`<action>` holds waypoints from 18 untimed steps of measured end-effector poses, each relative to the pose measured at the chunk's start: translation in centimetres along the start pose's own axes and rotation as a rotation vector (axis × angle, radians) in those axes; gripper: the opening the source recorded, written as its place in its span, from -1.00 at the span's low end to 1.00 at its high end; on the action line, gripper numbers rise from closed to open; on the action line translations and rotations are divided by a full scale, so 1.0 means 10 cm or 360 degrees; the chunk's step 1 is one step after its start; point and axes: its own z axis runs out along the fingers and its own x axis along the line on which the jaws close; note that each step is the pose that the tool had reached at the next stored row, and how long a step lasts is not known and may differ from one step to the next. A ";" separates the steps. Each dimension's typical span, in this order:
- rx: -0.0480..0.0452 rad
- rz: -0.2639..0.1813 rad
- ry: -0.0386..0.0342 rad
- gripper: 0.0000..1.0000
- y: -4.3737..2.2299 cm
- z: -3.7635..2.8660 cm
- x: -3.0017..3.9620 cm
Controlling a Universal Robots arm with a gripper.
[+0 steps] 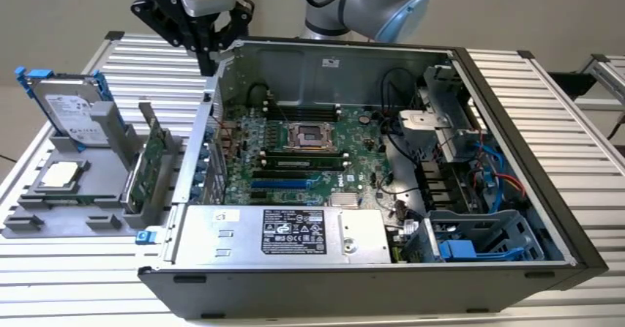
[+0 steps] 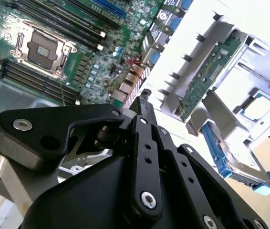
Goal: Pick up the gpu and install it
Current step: 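Reach for the gpu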
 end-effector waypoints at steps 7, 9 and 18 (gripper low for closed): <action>0.0000 0.0000 0.0000 -1.00 -0.002 -0.001 0.020; 0.0000 0.0000 0.0000 -1.00 -0.003 -0.001 0.035; 0.0000 0.0000 0.0000 -1.00 -0.007 -0.003 0.096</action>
